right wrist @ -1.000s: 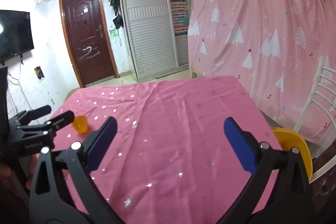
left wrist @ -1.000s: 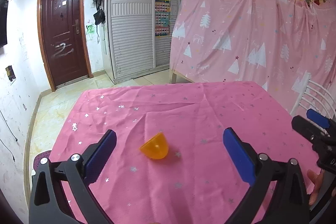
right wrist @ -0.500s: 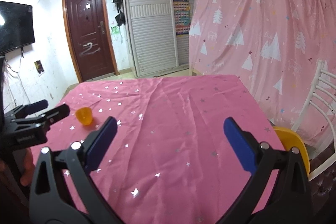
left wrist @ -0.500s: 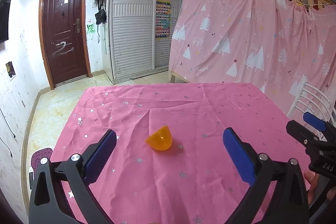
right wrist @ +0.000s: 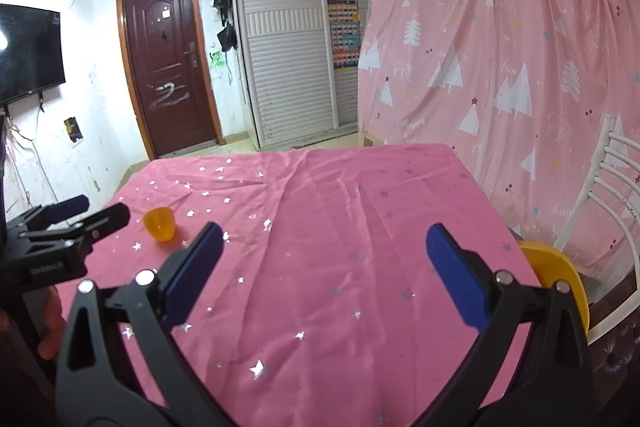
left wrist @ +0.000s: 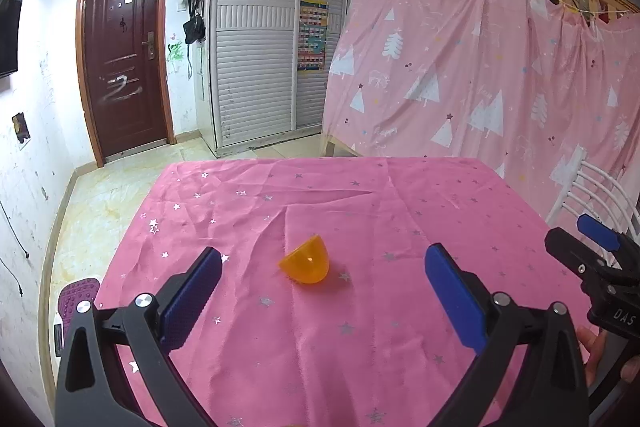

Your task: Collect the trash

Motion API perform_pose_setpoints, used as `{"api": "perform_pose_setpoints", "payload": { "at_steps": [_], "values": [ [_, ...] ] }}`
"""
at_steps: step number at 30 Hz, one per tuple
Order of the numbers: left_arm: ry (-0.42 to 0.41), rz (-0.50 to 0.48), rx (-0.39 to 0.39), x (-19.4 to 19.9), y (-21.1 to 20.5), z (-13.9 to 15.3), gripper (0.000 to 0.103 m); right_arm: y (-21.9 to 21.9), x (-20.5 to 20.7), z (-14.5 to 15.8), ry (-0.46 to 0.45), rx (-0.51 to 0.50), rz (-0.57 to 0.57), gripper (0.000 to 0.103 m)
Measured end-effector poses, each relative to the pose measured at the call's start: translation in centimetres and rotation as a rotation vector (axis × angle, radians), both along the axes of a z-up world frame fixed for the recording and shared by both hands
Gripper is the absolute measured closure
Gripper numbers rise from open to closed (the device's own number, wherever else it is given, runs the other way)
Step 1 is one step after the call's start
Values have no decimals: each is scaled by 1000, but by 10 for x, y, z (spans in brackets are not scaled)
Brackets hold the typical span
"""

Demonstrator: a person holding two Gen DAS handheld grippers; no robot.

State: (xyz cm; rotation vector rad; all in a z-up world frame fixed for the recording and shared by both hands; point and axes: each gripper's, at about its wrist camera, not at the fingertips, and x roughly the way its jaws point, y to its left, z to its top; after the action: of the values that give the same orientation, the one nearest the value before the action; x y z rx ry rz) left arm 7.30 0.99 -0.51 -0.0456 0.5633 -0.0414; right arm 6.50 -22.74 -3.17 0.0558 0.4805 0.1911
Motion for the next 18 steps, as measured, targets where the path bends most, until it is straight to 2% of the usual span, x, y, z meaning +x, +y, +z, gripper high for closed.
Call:
{"api": "perform_pose_setpoints", "payload": {
  "at_steps": [18],
  "values": [
    [7, 7, -5, 2, 2, 0, 8, 0, 0, 0, -1, 0, 0, 5]
  ]
}}
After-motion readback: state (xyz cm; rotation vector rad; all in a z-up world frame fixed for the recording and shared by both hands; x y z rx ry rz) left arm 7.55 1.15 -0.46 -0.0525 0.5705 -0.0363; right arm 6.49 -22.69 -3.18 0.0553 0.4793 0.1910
